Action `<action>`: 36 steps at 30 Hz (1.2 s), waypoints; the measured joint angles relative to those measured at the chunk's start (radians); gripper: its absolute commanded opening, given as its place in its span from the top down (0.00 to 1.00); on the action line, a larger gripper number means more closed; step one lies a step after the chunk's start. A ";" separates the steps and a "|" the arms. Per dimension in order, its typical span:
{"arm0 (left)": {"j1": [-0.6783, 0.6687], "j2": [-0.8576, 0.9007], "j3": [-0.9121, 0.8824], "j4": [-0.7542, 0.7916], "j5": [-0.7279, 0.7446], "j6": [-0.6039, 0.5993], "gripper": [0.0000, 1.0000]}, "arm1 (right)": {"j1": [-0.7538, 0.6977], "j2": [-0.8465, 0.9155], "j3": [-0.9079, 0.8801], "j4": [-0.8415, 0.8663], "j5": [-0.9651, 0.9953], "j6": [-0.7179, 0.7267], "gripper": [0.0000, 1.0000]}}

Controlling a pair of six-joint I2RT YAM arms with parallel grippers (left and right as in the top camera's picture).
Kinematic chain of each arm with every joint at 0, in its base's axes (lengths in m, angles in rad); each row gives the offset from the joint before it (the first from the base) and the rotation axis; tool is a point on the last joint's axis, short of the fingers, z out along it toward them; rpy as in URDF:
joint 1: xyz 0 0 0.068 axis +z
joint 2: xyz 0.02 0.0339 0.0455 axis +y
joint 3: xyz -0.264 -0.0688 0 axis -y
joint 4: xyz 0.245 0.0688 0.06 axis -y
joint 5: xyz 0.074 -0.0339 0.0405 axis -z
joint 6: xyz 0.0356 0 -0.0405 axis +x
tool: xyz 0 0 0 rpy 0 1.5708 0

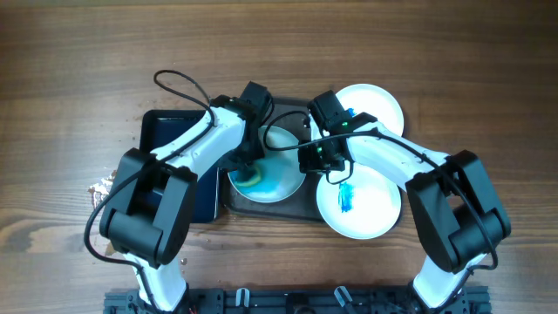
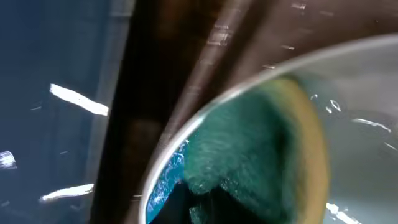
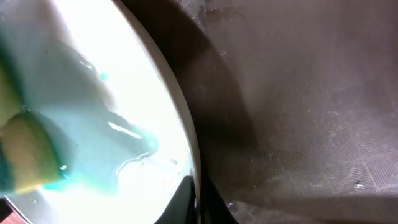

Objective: Clean dirty plates on tray and stack at the side
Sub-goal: 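Scrub the held plate with the sponge in the left gripper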

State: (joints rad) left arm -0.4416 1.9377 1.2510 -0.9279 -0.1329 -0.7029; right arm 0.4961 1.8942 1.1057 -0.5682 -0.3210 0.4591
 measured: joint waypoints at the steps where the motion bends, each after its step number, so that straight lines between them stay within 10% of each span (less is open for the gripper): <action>1: 0.000 0.000 -0.001 -0.009 -0.021 -0.020 0.96 | 0.000 0.000 0.000 0.000 -0.002 0.001 0.96; 13: -0.026 -0.002 -0.012 0.108 0.143 0.261 0.96 | -0.019 -0.004 0.000 -0.029 0.012 0.011 0.95; 23: -0.100 0.039 -0.037 0.333 0.657 0.304 0.96 | -0.022 -0.007 0.000 -0.035 0.022 0.008 0.96; 36: -0.006 0.024 -0.025 0.261 0.432 0.074 0.96 | -0.009 -0.008 0.000 -0.023 0.024 0.008 0.96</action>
State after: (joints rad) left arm -0.4477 1.9614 1.2263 -0.6666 0.2993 -0.6289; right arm 0.4870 1.8866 1.1057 -0.5907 -0.2970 0.4671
